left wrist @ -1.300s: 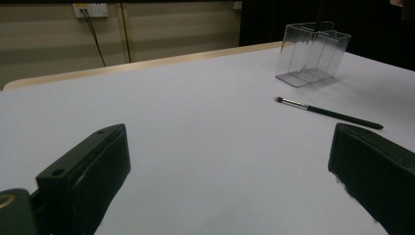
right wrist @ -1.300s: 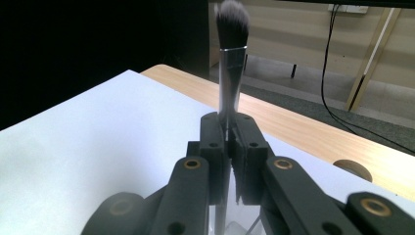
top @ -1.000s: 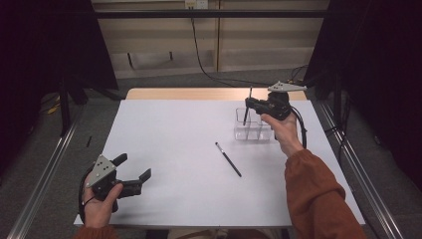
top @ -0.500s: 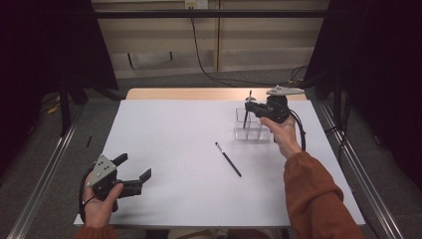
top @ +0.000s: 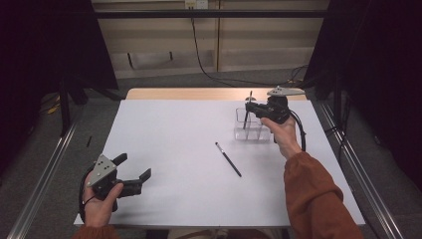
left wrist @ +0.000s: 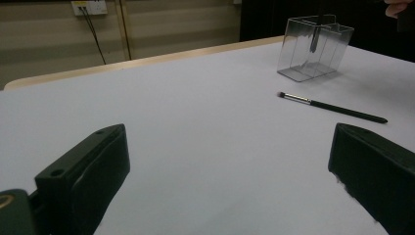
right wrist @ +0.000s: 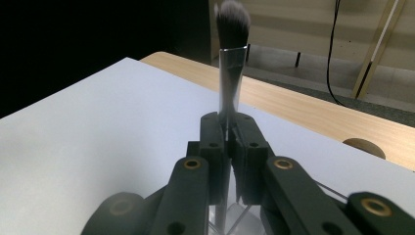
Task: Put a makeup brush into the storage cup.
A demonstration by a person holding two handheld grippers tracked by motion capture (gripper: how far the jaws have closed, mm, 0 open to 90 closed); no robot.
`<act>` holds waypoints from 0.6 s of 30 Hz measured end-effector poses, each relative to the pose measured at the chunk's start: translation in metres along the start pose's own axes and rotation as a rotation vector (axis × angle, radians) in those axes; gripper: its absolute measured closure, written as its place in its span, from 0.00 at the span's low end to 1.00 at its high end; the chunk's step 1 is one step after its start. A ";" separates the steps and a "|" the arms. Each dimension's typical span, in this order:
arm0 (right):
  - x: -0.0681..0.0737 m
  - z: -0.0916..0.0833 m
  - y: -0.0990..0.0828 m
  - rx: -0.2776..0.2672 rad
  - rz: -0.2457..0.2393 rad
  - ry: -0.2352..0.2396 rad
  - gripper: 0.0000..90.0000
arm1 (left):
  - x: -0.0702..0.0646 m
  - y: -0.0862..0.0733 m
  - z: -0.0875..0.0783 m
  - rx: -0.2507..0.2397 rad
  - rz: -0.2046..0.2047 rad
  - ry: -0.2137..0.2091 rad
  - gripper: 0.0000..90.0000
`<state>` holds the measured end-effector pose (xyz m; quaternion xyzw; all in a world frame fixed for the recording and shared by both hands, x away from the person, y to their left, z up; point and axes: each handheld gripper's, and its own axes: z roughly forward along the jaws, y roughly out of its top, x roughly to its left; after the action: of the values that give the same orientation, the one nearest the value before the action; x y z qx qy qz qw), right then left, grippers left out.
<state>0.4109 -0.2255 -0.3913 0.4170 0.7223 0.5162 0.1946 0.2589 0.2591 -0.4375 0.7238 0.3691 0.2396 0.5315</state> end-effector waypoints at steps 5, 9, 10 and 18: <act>0.000 0.001 -0.001 -0.004 0.005 0.008 0.87 | 0.000 0.000 0.000 0.007 0.010 0.000 0.02; -0.001 0.002 -0.003 -0.009 0.007 -0.002 0.75 | 0.000 0.000 0.000 0.009 0.009 -0.005 0.02; 0.000 0.002 -0.004 -0.009 0.008 -0.004 0.71 | 0.000 0.000 0.000 0.009 0.012 -0.006 0.02; 0.001 -0.001 -0.005 -0.018 -0.001 -0.008 0.37 | 0.000 0.000 0.000 0.008 0.010 -0.005 0.02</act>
<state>0.4078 -0.2263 -0.3954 0.4168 0.7171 0.5210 0.2014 0.2592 0.2590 -0.4376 0.7284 0.3650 0.2392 0.5282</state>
